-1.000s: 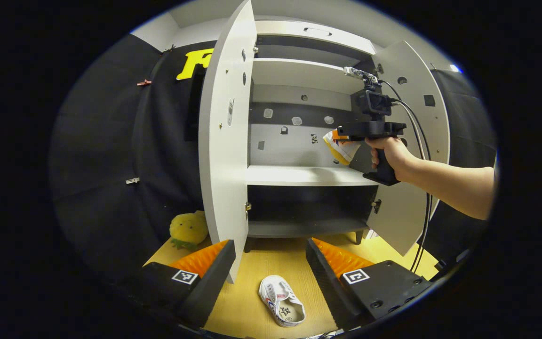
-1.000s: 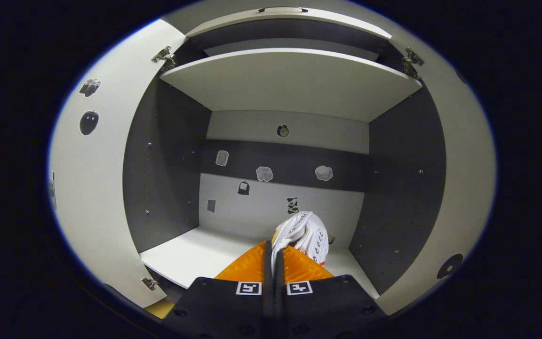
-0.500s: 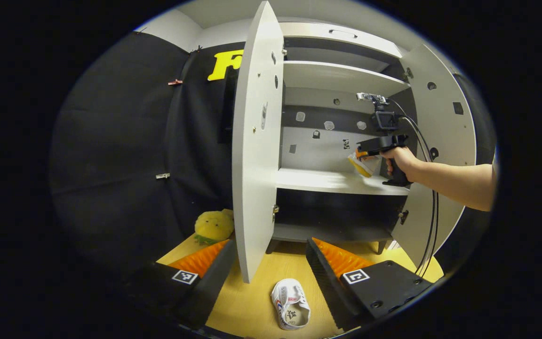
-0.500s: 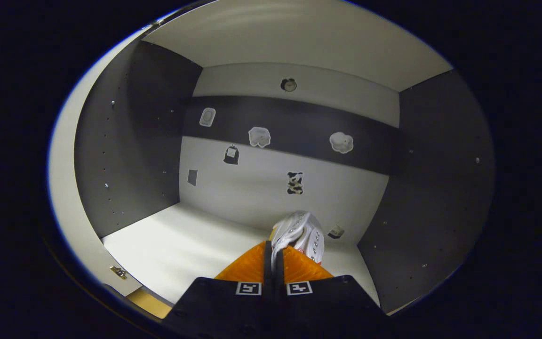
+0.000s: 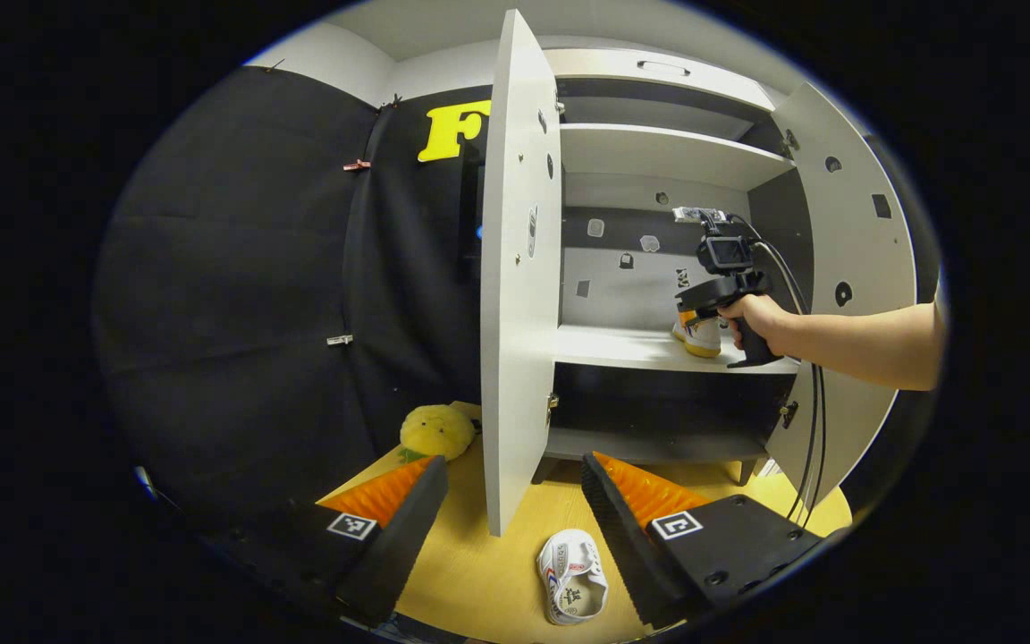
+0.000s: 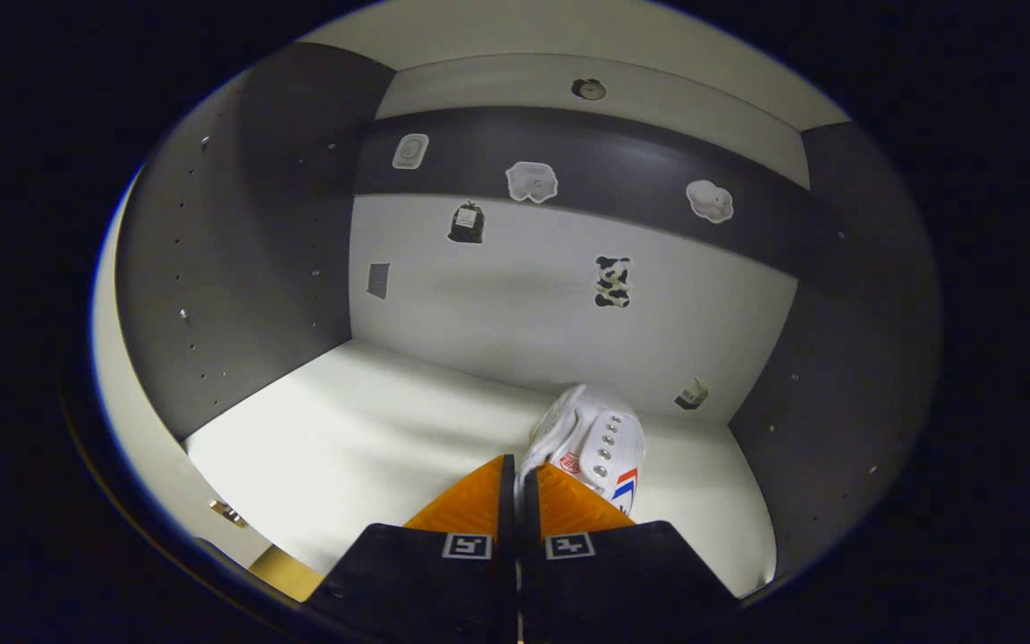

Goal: Grab one shoe with the right hand and put it into the shoe cabinet, grab the other shoe with the left hand and put it into the shoe cabinet; then close the right door with the right hand and the left door with the left hand.

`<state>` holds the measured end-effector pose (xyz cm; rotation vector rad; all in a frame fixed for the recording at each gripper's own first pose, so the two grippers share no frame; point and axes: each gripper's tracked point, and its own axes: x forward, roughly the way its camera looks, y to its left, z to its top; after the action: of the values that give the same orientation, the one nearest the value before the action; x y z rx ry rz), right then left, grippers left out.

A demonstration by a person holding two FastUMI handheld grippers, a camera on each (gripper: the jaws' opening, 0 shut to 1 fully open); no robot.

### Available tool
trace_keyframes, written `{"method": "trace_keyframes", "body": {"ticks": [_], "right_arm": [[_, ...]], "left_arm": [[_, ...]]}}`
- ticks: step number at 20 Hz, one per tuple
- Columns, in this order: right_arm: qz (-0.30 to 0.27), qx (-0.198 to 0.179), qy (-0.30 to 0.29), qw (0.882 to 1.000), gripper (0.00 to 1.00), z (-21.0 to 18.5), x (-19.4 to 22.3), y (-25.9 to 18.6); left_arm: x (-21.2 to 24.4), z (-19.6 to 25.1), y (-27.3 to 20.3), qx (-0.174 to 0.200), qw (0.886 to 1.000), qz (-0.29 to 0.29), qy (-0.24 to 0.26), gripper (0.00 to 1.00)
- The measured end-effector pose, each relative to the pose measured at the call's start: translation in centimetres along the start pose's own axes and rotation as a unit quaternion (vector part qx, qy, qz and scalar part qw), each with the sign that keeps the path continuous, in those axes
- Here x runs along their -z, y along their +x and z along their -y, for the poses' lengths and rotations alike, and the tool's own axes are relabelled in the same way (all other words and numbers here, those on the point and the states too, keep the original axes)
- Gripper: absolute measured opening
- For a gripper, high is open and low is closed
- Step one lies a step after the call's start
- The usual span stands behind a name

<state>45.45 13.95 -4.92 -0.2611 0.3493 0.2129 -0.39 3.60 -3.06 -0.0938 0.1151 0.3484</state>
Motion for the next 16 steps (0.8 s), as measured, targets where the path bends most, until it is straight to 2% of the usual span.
{"method": "trace_keyframes", "body": {"ticks": [1, 2, 3, 4, 5, 6, 7, 8, 9, 10, 13, 16], "right_arm": [[-0.011, -0.005, 0.024, 1.000, 0.10, -0.3, 0.2, -0.3], [-0.014, -0.009, 0.045, 0.999, 0.19, -0.4, 0.3, -0.7], [-0.009, -0.012, 0.060, 0.998, 0.23, -0.4, 0.1, -1.0], [0.000, -0.012, 0.069, 0.998, 0.37, -0.5, -0.5, -1.9], [0.012, -0.010, 0.072, 0.997, 0.43, -0.4, -1.0, -2.6], [0.023, -0.010, 0.072, 0.997, 0.64, -0.5, -1.5, -3.6], [0.034, -0.009, 0.071, 0.997, 0.75, -0.6, -1.9, -4.8], [0.047, -0.009, 0.072, 0.996, 0.94, -0.8, -2.4, -6.1], [0.060, -0.010, 0.076, 0.995, 0.99, -1.0, -2.9, -7.5], [0.075, -0.011, 0.081, 0.994, 1.00, -1.2, -3.5, -9.0], [0.126, -0.009, 0.089, 0.988, 1.00, -1.5, -5.2, -13.6], [0.180, 0.003, 0.063, 0.982, 1.00, -1.8, -5.9, -18.7]], "left_arm": [[0.1, -0.1, -0.2, 0.001, 1.000, 0.000, -0.001, 0.95], [0.1, -0.1, -0.3, 0.002, 1.000, 0.000, -0.002, 0.95], [0.2, -0.2, -0.5, 0.005, 1.000, 0.000, -0.003, 0.95], [0.2, -0.3, -0.7, 0.008, 1.000, 0.000, -0.004, 0.95], [0.3, -0.3, -0.8, 0.012, 1.000, 0.000, -0.004, 0.95], [0.3, -0.5, -0.9, 0.015, 1.000, 0.001, -0.004, 0.95], [0.3, -0.6, -1.0, 0.020, 1.000, 0.002, -0.003, 0.95], [0.4, -0.7, -1.0, 0.025, 1.000, 0.002, -0.002, 0.95], [0.7, -0.9, -1.1, 0.030, 1.000, 0.000, -0.001, 0.95], [1.0, -1.2, -1.1, 0.032, 0.999, 0.000, 0.001, 0.95], [1.9, -1.6, -1.0, 0.052, 0.999, -0.001, 0.011, 0.95], [3.7, -2.3, -0.3, 0.073, 0.997, -0.016, 0.011, 0.95]]}}
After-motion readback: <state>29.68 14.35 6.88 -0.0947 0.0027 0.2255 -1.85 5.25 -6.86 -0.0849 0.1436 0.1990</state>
